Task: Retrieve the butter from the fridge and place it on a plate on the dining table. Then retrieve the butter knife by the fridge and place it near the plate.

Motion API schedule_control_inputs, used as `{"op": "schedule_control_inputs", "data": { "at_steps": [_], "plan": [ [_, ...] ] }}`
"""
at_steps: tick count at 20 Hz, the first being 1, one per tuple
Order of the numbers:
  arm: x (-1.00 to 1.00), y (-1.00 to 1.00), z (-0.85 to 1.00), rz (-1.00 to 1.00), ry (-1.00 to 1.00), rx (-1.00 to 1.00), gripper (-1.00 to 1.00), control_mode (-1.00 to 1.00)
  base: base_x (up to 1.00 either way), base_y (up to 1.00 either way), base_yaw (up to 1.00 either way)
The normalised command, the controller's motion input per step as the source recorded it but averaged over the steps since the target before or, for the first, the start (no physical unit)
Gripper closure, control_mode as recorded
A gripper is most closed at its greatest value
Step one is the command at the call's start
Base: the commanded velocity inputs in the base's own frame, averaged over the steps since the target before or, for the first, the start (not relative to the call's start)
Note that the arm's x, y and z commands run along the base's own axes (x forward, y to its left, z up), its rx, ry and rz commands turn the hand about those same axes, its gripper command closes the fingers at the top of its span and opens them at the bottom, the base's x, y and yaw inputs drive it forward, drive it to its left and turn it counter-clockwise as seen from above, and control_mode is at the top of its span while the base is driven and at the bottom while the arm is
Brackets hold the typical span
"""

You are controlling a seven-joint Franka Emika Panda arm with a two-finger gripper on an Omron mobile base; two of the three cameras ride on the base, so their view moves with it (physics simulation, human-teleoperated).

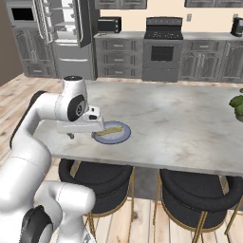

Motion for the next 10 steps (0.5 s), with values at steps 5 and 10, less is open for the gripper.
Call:
{"op": "schedule_control_inputs", "data": {
  "at_steps": [5, 10],
  "plan": [
    [-0.08, 0.03, 0.11, -0.08, -0.09, 0.00, -1.00, -1.00, 0.00, 0.00, 0.00],
    [0.00, 0.06, 0.24, -0.16, 0.00, 0.01, -1.00, -1.00, 0.00, 0.00, 0.00]
  ]
}}
